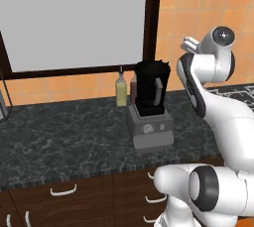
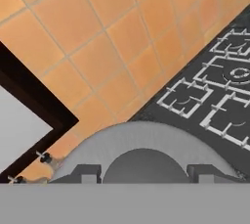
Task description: Close the lid blender by securely placing the lid on top.
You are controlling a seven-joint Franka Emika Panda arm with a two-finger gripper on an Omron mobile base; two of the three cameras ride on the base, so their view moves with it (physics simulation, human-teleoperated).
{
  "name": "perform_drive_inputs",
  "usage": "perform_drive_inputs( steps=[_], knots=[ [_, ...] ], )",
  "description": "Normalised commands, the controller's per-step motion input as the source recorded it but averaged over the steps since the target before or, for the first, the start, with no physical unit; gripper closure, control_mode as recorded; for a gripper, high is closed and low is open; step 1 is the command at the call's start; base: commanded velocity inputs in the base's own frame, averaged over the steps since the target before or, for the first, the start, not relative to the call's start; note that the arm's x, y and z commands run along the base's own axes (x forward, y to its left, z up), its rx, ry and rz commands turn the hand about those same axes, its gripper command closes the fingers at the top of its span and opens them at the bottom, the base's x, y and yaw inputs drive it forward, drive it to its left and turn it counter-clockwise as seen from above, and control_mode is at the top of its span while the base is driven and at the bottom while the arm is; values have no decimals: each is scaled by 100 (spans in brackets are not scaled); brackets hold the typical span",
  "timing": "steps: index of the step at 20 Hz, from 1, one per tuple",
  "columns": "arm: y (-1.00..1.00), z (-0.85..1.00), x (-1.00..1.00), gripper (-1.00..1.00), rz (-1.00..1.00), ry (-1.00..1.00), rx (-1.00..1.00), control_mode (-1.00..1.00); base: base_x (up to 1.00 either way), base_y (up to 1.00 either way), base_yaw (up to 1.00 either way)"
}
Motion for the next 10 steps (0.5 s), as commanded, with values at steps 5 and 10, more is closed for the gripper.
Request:
perform_drive_inputs(
  steps=[5,10],
  knots=[
    [9,100,8,100,0,0,0,-100,0,0,0],
    [76,100,32,100,10,4,-2,-100,0,0,0]
  ],
)
